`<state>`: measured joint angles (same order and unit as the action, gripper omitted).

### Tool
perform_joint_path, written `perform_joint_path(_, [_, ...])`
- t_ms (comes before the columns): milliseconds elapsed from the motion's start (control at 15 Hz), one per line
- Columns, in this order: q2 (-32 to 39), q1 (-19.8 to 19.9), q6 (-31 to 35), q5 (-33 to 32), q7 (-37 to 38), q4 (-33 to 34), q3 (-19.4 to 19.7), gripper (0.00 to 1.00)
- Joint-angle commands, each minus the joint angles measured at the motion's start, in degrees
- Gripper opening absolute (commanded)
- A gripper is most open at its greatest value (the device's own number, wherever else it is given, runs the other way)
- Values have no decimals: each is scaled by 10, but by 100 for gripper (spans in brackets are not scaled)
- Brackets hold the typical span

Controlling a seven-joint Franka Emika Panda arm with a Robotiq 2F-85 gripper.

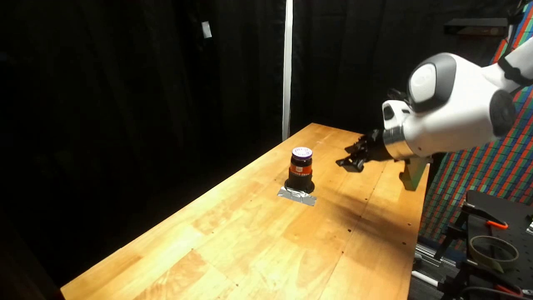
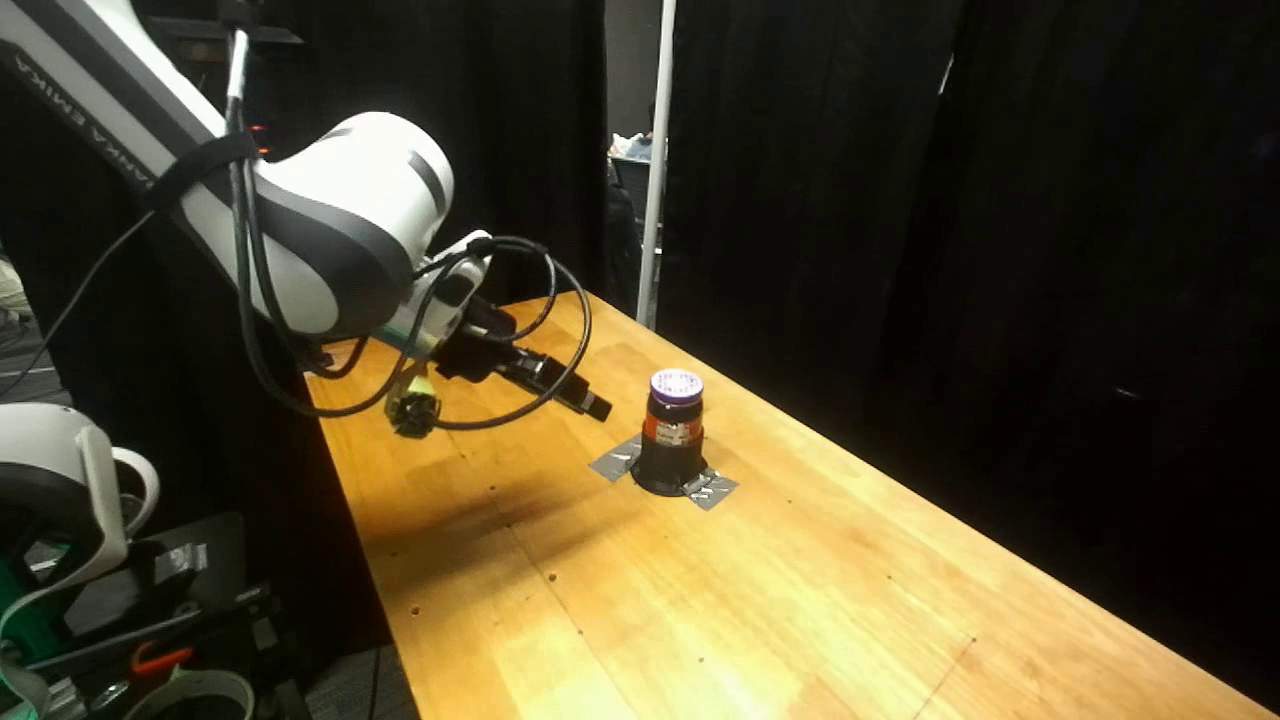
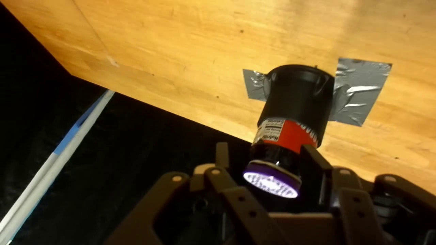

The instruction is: Put the rubber band on the jar.

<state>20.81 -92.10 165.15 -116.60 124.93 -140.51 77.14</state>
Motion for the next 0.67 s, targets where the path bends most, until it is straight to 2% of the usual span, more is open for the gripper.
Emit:
perform_joint_path(0, [27,-101,55,156,-163,13,130,88])
perform_joint_path(67, [33,-123,61,204,-209,7,157,96])
perform_joint_path(133, [26,-149,52,256,-262,-4,182,99])
perform_joint_path(400, [-37,-291,-66,458,-457,-21,263,100])
perform_joint_path(600, [-40,-399,-148,610,-529,-1,312,100])
